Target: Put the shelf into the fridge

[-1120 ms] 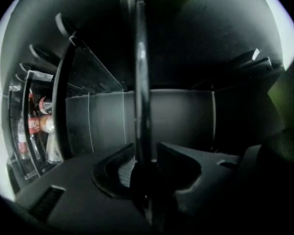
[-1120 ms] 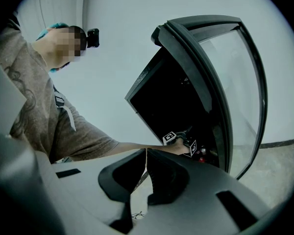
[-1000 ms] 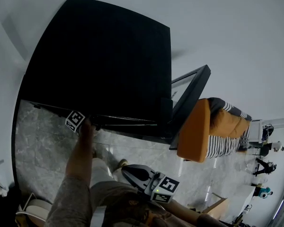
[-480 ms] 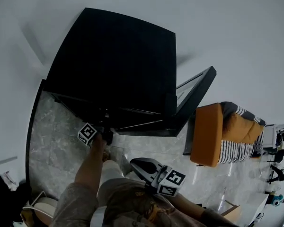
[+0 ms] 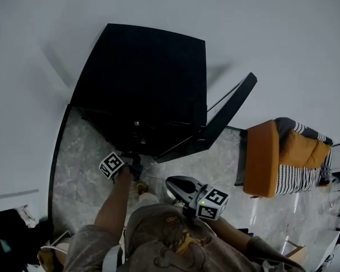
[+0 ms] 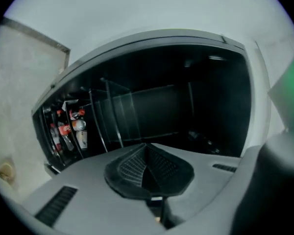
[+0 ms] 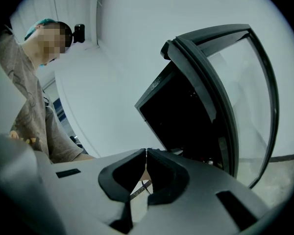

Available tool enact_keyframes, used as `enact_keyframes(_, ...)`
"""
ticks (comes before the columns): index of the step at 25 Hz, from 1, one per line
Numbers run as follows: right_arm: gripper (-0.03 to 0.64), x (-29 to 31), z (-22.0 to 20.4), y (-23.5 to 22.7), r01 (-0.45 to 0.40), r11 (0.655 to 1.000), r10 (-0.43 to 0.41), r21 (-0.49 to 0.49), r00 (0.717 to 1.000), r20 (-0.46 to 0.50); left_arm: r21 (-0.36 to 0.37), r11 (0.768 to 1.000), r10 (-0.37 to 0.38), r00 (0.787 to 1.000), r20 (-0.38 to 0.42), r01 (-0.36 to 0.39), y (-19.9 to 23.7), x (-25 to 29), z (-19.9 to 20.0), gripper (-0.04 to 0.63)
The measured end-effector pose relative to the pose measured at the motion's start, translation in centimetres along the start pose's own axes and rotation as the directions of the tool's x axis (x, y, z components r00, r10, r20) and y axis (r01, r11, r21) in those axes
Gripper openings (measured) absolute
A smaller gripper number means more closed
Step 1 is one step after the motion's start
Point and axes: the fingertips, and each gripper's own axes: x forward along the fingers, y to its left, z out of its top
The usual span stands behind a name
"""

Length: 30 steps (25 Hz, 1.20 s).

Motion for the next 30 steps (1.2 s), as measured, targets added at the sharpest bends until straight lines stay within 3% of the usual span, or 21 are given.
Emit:
enact_keyframes(7, 0.024, 0.0, 1.1, 0.0, -0.036, 0.999, 0.037, -0.039, 0.999, 0.025, 0.111, 0.99, -0.075, 0.99, -0.121, 0.089, -7.7, -4.6, -2.1, 0.005)
enact_keyframes(12, 0.023, 0.4, 1.4, 1.0, -0.068, 0.996, 0.071, -0.064, 0.996, 0.051, 0.097, 0.975, -0.183, 0.97, -0.163, 0.2, -13.6, -7.4, -3.3, 0.005)
enact_keyframes(14, 0.023, 0.1, 1.6, 1.1, -0.078, 0.995, 0.082, -0.066, 0.995, 0.06, 0.102, 0.972, -0.191, 0.963, -0.188, 0.213, -15.3, -8.4, -4.2, 0.005)
enact_keyframes(17, 0.023, -0.2, 2.1, 1.5, -0.091, 0.993, 0.097, -0.074, 0.992, 0.079, 0.188, 0.957, -0.173, 0.954, -0.243, 0.222, -16.9, -10.0, -5.0, 0.005)
enact_keyframes(23, 0.024, -1.3, 2.3, 3.3, -0.176, 0.974, 0.182, -0.144, 0.983, 0.03, 0.362, 0.863, -0.206, 0.9, -0.385, 0.352, -21.0, -12.5, -7.4, 0.005)
enact_keyframes(30, 0.024, -3.5, 2.9, 4.6, -0.273, 0.938, 0.277, -0.215, 0.961, -0.012, 0.454, 0.761, -0.238, 0.85, -0.47, 0.464, -24.4, -13.6, -10.5, 0.005)
